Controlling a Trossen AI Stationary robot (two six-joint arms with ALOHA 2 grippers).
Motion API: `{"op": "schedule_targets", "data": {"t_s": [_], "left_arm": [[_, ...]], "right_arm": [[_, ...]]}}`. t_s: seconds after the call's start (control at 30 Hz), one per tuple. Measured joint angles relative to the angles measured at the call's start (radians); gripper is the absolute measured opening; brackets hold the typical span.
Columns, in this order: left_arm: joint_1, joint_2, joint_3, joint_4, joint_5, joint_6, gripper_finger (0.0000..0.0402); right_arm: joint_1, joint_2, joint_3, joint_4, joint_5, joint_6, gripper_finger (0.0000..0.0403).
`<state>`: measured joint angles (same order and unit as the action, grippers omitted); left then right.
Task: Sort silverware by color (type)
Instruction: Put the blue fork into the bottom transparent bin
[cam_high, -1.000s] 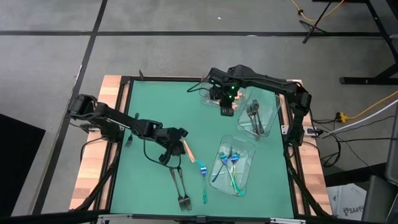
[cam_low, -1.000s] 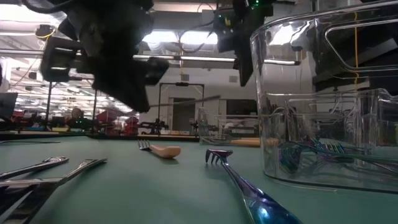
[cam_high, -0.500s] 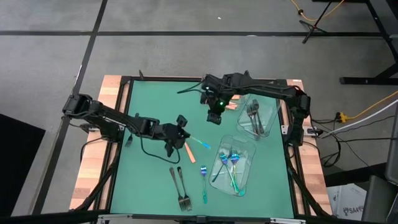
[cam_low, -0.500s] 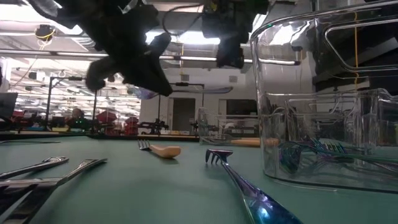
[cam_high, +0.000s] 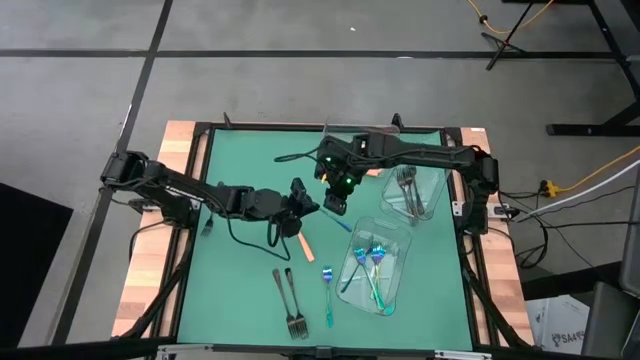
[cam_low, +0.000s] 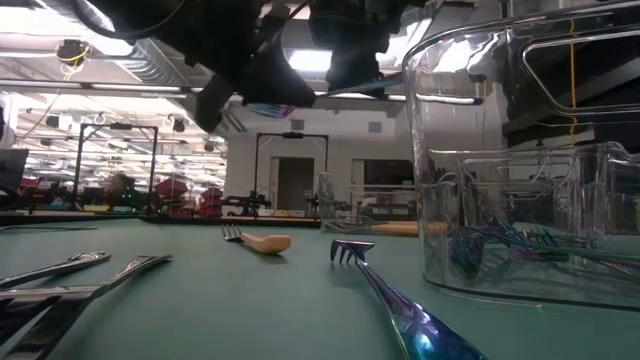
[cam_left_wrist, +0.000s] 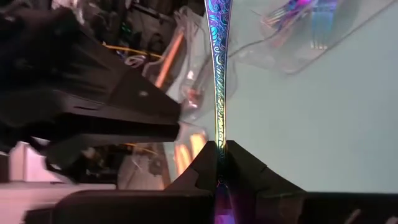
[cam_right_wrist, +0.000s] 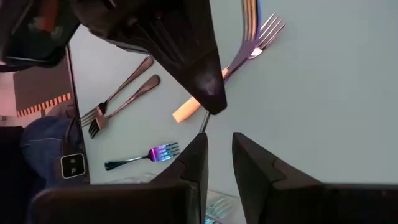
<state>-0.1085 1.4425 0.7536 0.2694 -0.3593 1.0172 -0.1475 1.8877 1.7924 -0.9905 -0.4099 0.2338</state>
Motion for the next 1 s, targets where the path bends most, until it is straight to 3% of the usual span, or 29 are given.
{"op": "schedule_targets", "data": {"t_s": [1.0], "left_arm": [[0.022,0.0,0.0,0.086,-0.052,0.04,0.0012]], "right_arm": [[0.006,0.0,0.0,-0.004,-0.013,0.027,0.0058]]}}
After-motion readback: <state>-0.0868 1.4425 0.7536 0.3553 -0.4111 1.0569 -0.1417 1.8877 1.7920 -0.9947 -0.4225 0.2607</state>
